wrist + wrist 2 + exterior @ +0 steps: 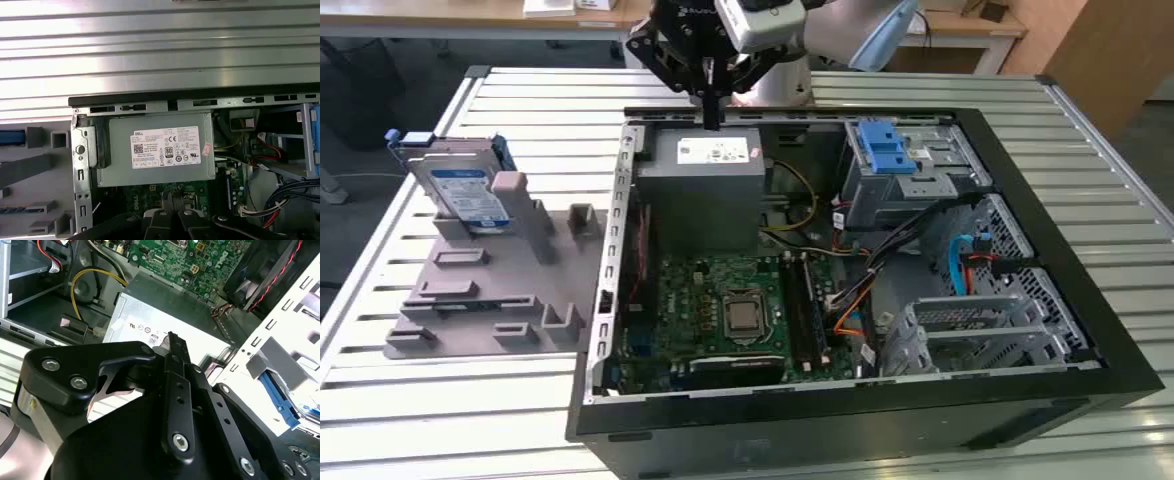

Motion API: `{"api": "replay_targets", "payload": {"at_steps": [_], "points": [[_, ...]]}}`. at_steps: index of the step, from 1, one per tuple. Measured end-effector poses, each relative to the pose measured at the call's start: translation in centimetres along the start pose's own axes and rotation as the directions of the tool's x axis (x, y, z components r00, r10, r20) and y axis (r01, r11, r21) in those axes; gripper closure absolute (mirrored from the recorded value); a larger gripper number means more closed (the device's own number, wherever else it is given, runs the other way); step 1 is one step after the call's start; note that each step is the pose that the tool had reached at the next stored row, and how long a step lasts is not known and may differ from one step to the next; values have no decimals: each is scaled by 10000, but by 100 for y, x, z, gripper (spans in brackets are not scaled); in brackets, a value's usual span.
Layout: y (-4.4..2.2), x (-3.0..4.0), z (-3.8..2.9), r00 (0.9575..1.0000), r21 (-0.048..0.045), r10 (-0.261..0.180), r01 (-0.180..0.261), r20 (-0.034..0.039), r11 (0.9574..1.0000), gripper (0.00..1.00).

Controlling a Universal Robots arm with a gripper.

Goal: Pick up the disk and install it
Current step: 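Reach for the disk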

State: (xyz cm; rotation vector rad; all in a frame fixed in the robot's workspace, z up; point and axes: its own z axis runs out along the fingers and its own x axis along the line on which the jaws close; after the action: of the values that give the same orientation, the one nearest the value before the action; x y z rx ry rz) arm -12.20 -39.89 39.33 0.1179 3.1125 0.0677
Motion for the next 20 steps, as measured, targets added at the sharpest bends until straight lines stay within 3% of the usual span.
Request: {"api": "replay_targets", "payload": {"at_steps": [20], "points": [[-3,42,-1,10000,0,1,-1,0,10000,89]]}}
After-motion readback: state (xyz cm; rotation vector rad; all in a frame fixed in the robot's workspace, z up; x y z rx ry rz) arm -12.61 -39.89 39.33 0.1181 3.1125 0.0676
